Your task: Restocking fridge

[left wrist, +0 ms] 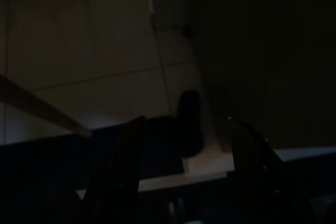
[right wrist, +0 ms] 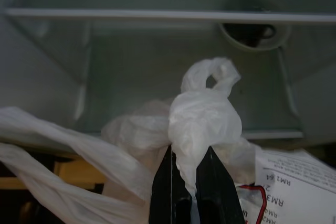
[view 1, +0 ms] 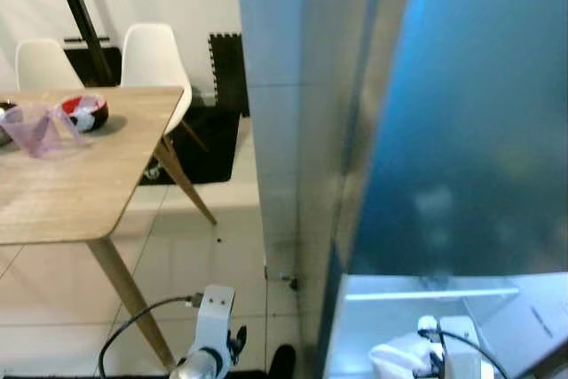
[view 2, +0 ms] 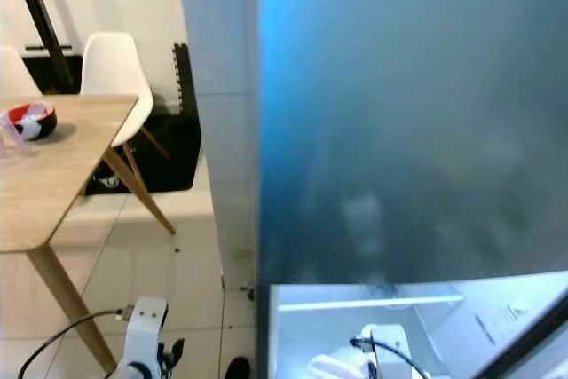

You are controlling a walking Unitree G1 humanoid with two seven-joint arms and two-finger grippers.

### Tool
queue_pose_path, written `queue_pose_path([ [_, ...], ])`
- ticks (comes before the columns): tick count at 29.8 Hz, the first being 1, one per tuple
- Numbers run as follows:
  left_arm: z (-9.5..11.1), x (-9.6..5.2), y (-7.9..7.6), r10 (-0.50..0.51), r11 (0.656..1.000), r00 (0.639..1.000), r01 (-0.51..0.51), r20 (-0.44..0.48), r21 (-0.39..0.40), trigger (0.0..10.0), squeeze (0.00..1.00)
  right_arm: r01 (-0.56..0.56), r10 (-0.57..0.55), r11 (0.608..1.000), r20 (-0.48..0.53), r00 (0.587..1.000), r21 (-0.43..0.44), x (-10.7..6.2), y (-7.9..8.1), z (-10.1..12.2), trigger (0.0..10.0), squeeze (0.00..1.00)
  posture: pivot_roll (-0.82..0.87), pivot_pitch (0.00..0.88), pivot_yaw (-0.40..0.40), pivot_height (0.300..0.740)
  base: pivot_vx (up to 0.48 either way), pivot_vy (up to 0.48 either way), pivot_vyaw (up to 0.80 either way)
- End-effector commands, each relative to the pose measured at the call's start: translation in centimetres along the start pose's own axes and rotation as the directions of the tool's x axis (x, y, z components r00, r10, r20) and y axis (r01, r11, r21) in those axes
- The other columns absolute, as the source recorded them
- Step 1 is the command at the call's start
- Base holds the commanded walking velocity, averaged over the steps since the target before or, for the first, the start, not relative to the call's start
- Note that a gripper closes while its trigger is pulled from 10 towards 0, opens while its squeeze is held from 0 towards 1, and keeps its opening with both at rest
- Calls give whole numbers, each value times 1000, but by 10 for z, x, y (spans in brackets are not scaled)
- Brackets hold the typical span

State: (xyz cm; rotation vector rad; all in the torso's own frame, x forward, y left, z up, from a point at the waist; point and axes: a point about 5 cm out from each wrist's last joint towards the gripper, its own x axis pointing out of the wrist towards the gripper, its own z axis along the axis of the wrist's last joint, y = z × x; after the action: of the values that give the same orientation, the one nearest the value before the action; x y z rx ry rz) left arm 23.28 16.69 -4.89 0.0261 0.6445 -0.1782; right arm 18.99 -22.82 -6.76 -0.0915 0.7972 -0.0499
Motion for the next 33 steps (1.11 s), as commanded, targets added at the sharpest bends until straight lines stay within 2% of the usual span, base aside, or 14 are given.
queue_pose_path([
  [1, -1, -1, 0, -2, 1000, 1000, 2, 1, 7, 10000, 0, 8, -9, 1000, 17, 1000, 12, 0, -2, 4, 10000, 0, -67, 16, 20, 740, 0, -330, 0],
  [19, -3, -2, 1, 0, 1000, 1000, 0, -1, -7, 10000, 0, 3, -3, 1000, 18, 1000, 5, 1, -2, 6, 10000, 0, -66, 23, 14, 740, 0, -325, 0],
  [33, -5, -4, 3, 19, 999, 1000, -18, 17, -39, 10000, 0, -3, 3, 1000, 23, 1000, 3, 2, -1, 9, 10000, 0, -62, 29, 11, 740, 0, 0, 0],
])
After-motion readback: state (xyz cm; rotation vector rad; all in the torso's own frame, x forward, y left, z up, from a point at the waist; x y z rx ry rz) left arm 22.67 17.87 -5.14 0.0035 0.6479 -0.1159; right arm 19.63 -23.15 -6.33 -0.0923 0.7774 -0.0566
